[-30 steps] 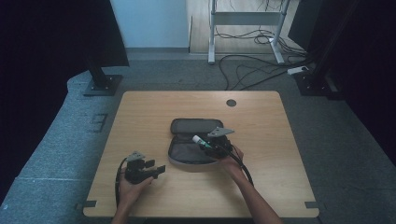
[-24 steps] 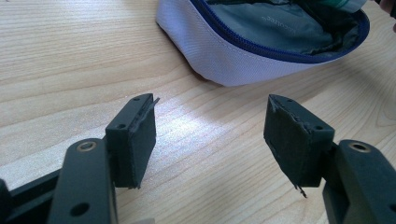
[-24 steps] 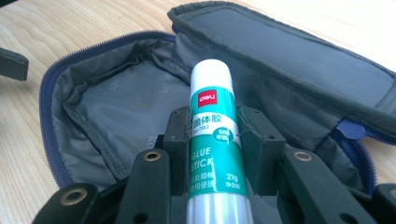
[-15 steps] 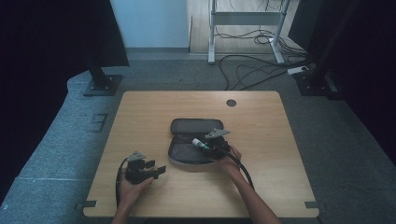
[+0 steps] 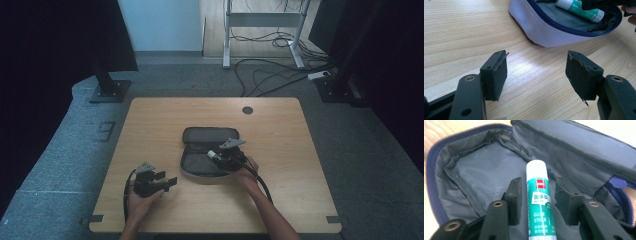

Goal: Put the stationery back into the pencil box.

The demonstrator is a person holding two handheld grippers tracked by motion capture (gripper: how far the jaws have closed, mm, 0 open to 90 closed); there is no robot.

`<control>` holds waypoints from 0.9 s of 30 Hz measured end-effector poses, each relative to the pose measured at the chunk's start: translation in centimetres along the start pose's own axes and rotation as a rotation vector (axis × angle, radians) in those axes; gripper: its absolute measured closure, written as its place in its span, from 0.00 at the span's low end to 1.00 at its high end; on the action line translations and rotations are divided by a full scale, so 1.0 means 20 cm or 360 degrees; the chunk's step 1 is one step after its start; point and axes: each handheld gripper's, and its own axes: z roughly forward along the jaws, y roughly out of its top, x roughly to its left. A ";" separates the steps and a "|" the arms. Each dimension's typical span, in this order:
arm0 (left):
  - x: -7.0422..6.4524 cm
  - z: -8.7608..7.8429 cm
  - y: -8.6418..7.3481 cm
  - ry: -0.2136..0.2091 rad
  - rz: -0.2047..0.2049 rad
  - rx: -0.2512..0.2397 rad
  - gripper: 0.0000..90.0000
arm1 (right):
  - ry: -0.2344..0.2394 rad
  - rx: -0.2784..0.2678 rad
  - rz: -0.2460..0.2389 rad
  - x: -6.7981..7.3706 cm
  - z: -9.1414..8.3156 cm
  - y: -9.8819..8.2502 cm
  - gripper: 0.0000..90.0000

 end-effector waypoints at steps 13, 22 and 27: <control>-0.01 0.01 0.00 0.0001 0.0007 0.0012 0.38 | 0.0046 -0.0138 0.0100 0.01 -0.13 -0.05 0.49; 0.00 0.01 0.00 0.0001 0.0003 0.0012 0.38 | 0.0085 -0.0240 0.0207 -0.02 -0.27 -0.12 0.46; 0.00 0.01 0.00 -0.0002 0.0001 0.0013 0.38 | 0.0087 -0.0282 0.0215 -0.03 -0.35 -0.18 0.46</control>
